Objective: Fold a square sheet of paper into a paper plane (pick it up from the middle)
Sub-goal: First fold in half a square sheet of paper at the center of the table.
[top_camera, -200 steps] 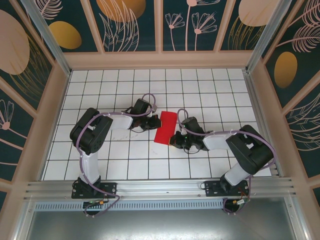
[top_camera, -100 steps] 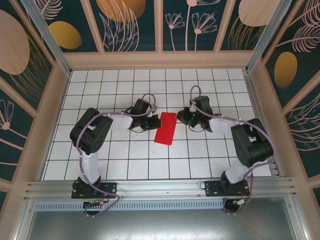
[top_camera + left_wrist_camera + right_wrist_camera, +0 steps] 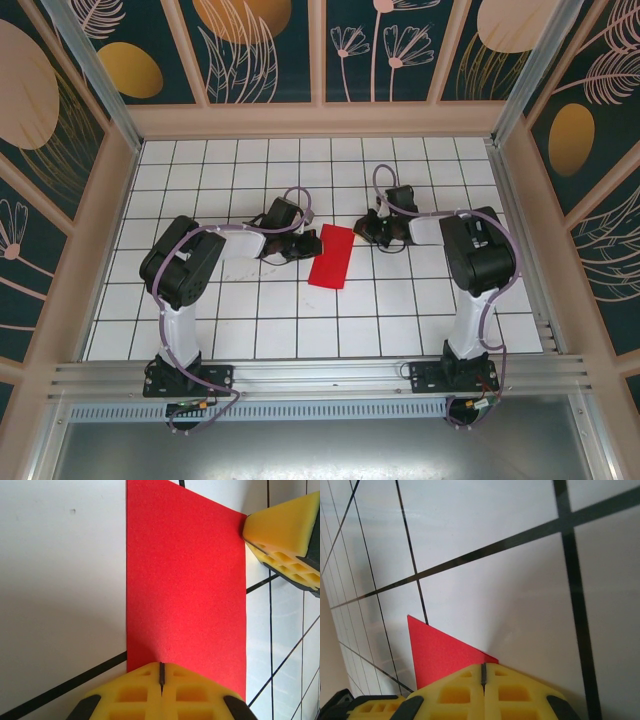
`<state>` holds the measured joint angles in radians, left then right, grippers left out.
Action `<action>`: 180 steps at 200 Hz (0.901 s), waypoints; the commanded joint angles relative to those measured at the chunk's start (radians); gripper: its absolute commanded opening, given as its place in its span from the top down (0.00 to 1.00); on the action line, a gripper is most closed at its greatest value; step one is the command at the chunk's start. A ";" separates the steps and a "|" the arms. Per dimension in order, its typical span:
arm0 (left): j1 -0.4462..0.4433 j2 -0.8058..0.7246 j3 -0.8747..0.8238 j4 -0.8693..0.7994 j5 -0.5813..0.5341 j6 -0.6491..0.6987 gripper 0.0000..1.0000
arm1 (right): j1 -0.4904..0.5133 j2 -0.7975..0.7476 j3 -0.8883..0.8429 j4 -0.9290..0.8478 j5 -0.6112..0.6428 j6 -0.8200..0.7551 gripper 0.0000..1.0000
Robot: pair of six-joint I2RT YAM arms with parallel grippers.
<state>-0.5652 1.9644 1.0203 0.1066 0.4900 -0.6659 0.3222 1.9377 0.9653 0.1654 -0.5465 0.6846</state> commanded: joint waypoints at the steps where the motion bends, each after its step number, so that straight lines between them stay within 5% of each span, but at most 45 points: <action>1: -0.005 0.009 -0.036 -0.127 -0.019 -0.004 1.00 | 0.003 0.045 0.028 -0.063 -0.021 -0.087 0.97; 44: -0.005 -0.067 -0.033 -0.096 0.017 -0.041 1.00 | 0.003 0.030 0.126 -0.165 -0.047 -0.205 0.95; 70: -0.005 -0.155 -0.043 -0.072 0.001 -0.058 0.86 | 0.003 -0.065 0.115 -0.199 -0.012 -0.218 0.92; 117: 0.025 -0.245 -0.094 -0.060 -0.090 -0.088 0.69 | 0.076 -0.298 -0.094 -0.136 0.117 -0.056 0.66; 180: 0.102 -0.224 -0.131 0.053 0.044 -0.136 0.53 | 0.186 -0.397 -0.326 0.057 0.159 0.151 0.54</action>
<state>-0.4622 1.7008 0.8845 0.0895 0.4644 -0.7830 0.4995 1.5826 0.7158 0.0967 -0.3981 0.7185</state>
